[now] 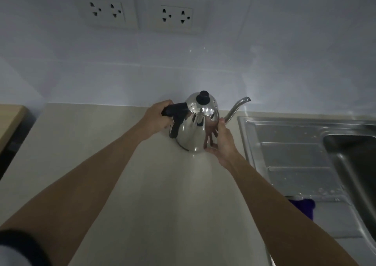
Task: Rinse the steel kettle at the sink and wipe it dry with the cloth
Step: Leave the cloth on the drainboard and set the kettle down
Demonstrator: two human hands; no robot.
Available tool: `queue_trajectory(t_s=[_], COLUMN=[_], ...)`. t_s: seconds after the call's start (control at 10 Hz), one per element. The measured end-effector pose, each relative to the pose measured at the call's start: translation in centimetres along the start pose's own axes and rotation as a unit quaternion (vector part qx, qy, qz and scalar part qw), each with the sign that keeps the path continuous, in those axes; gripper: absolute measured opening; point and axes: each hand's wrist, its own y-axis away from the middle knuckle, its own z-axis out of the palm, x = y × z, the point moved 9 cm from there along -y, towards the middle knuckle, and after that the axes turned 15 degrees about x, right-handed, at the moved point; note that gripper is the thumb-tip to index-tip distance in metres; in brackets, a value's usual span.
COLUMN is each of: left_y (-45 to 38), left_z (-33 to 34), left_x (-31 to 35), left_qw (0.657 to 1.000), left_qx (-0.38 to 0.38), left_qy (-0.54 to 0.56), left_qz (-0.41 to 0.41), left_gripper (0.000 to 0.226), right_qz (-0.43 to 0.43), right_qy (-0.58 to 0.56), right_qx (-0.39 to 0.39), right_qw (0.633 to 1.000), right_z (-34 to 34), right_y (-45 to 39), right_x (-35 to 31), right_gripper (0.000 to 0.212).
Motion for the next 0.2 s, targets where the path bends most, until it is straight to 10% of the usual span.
queue_trajectory(t_s=[0.2], left_y=[-0.56], left_z=[0.13], left_x=[-0.38], left_qw=[0.997], left_qx=[0.020], left_qy=[-0.056], left_qz=[0.046], left_gripper=[0.023], right_qz=[-0.011], right_qy=[-0.003], right_qx=[-0.001], right_qw=[1.000], right_z=[0.29], right_y=[0.23], right_x=[0.20], right_gripper=[0.052])
